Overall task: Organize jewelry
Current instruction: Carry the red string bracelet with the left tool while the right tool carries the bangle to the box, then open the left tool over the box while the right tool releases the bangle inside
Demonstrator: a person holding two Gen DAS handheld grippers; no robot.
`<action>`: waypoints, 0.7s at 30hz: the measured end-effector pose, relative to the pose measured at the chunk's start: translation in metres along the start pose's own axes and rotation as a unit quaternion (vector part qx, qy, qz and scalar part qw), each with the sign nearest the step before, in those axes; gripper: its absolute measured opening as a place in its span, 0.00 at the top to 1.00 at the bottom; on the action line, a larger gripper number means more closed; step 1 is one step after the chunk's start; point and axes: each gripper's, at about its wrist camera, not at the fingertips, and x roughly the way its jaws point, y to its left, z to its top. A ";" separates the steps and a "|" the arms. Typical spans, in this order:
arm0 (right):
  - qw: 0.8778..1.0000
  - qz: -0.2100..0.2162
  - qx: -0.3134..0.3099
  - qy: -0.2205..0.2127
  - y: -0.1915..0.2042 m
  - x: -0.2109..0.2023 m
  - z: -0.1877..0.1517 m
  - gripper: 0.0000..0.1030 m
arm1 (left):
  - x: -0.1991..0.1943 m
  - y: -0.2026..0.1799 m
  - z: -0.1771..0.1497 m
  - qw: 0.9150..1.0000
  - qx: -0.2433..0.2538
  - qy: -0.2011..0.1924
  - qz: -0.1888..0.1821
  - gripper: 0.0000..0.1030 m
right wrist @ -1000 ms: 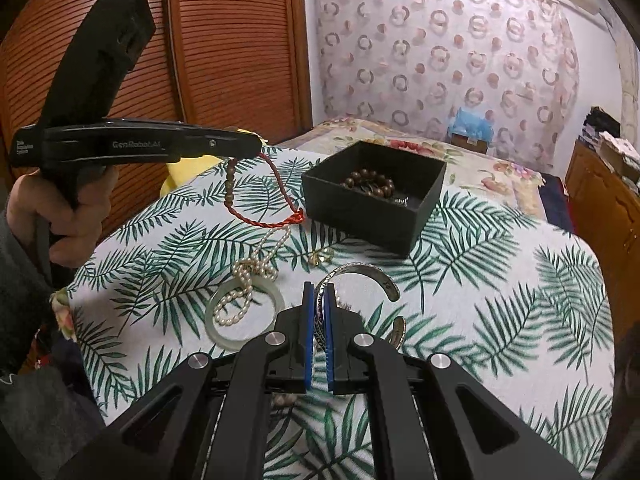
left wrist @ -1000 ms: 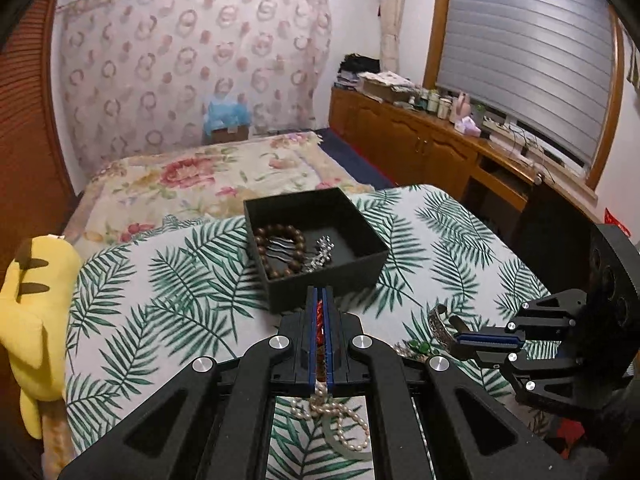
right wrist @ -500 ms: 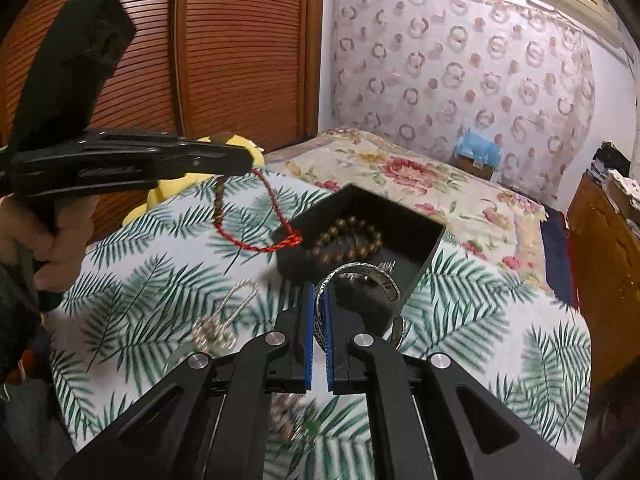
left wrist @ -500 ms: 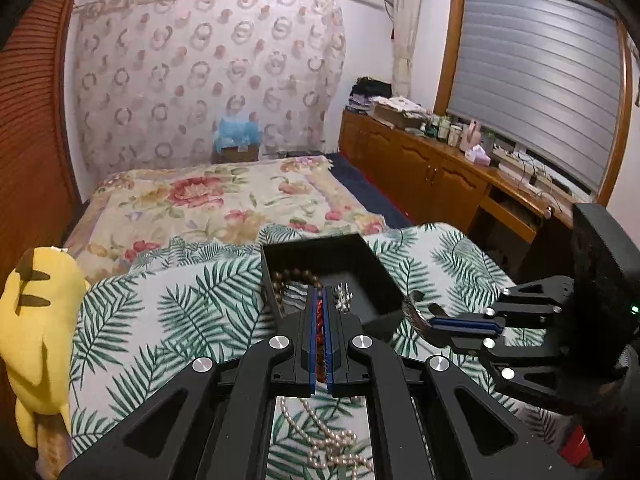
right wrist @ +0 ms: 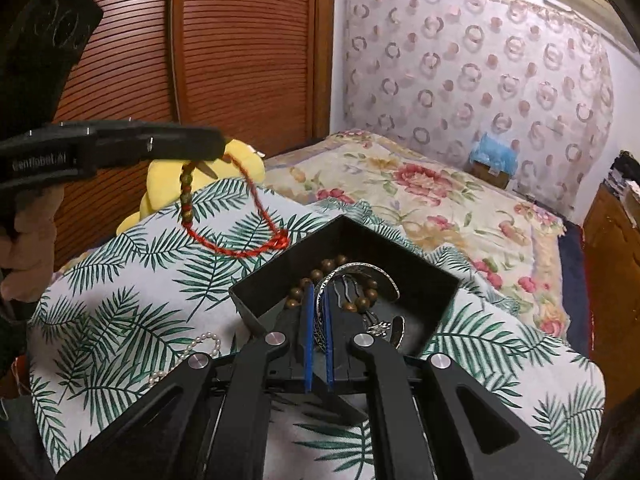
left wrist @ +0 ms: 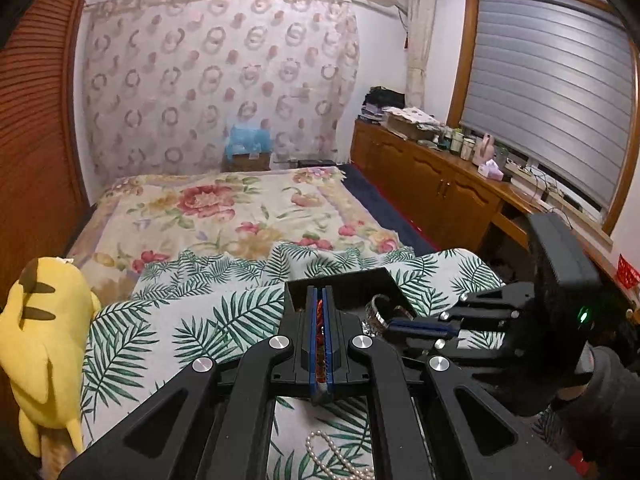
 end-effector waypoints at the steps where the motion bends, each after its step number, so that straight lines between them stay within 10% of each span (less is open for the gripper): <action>1: 1.000 0.003 0.001 0.008 -0.001 0.006 -0.002 0.95 | 0.001 0.000 0.000 1.000 -0.001 0.001 0.000 0.98; 21: 0.999 -0.037 0.033 0.010 -0.039 -0.003 -0.013 0.94 | 0.065 -0.010 0.003 0.998 0.013 0.050 -0.030 0.98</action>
